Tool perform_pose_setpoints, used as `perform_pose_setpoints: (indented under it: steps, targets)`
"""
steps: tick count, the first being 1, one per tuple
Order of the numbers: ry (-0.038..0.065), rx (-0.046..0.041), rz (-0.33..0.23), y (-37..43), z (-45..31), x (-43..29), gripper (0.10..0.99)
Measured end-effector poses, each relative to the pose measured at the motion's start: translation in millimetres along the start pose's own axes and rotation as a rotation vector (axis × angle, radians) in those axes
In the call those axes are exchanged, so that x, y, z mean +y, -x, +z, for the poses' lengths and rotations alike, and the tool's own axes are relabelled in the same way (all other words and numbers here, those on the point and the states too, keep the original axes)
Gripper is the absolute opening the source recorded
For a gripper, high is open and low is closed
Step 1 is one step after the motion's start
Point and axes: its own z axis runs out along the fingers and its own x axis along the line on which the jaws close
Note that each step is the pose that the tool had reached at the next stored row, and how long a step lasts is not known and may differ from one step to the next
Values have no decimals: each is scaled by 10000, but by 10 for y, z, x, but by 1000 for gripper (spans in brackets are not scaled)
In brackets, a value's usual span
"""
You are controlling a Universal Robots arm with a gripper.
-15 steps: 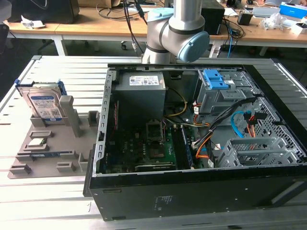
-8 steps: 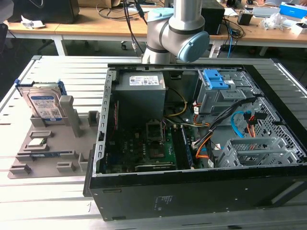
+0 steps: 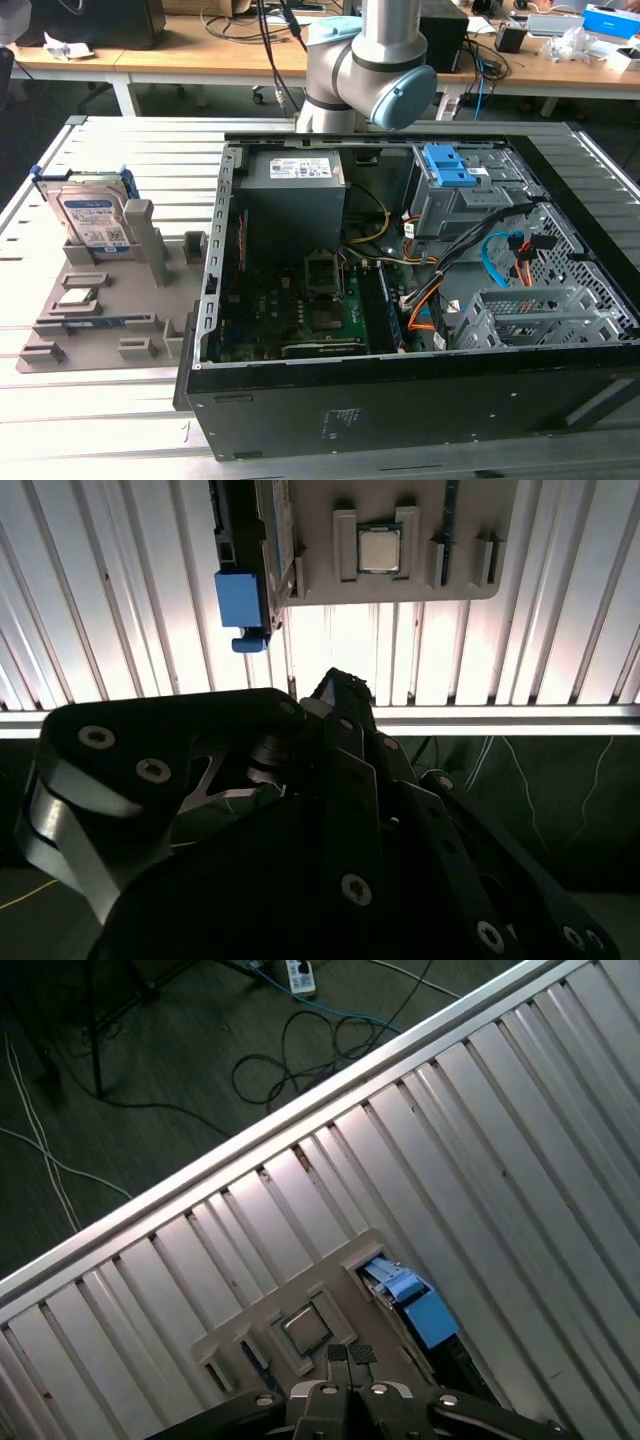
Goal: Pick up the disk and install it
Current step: 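Pick up the disk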
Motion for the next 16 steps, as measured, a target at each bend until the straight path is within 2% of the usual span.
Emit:
perform_pose_setpoints:
  steps: [5, 16]
  targets:
    - [11, 21, -466, 0, 0, 0, 106]
    - [26, 50, -1129, 0, 0, 0, 106]
